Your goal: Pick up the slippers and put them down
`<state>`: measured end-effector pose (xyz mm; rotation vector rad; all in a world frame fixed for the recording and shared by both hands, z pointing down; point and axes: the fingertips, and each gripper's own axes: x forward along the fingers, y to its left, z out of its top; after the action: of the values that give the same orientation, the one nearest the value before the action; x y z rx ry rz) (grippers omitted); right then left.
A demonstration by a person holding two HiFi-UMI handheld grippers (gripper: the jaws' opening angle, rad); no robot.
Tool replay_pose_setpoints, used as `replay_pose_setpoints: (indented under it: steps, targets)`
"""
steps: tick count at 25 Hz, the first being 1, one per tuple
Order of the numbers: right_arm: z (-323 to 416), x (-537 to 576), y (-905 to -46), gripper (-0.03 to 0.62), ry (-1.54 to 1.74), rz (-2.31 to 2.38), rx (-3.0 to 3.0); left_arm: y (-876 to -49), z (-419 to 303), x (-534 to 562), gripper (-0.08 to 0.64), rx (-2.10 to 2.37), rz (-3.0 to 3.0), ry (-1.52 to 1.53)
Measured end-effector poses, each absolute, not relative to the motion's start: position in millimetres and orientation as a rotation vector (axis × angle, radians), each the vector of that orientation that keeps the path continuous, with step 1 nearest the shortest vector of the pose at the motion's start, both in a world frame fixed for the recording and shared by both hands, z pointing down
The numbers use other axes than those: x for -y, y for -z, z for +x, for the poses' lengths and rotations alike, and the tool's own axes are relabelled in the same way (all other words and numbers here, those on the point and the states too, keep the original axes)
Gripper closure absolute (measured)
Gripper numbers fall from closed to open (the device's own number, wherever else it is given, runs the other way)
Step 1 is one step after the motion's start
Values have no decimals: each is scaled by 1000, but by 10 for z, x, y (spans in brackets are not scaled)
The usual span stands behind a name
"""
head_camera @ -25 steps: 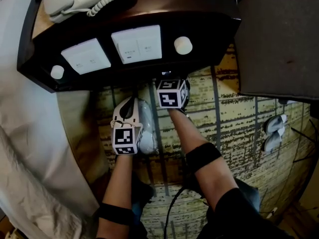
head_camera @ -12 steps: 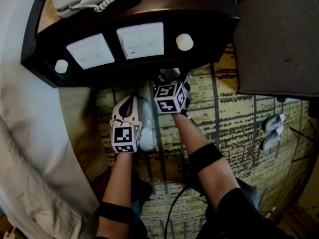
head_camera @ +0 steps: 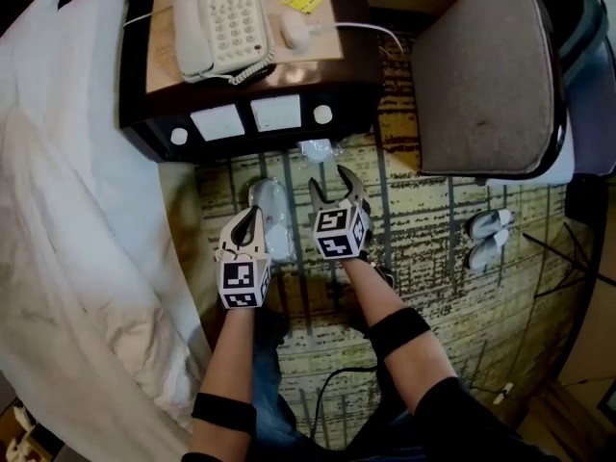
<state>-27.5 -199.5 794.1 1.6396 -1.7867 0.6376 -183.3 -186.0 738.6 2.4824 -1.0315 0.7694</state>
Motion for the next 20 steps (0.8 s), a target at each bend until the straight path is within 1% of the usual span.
replay_pose_setpoints:
  steps: [3, 4, 5, 6, 13, 16, 20]
  targets:
    - [-184, 1811, -7089, 478, -652, 1658, 1802, -6634, -1890, 1707, 561, 1033, 2468, -772]
    - [-165, 1768, -6803, 510, -661, 1667, 1813, -6384, -1918, 1664, 561, 1038, 2466, -775]
    - [-162, 1720, -6518, 560, -679, 1672, 1831, -6136, -1955, 1614, 561, 1046, 2464, -779]
    - [-171, 1669, -6237, 591, -698, 1673, 1854, -5888, -1990, 1559, 561, 1052, 2461, -783]
    - [-22, 1440, -4468, 592, -672, 1654, 1969, -4341, -2095, 1335, 561, 1111, 2477, -759]
    - [59, 1280, -3941, 592, -647, 1643, 2003, -3831, -2148, 1234, 561, 1127, 2484, -754]
    - [191, 1078, -3445, 592, -621, 1634, 2041, -3292, -2184, 1185, 561, 1146, 2508, -738]
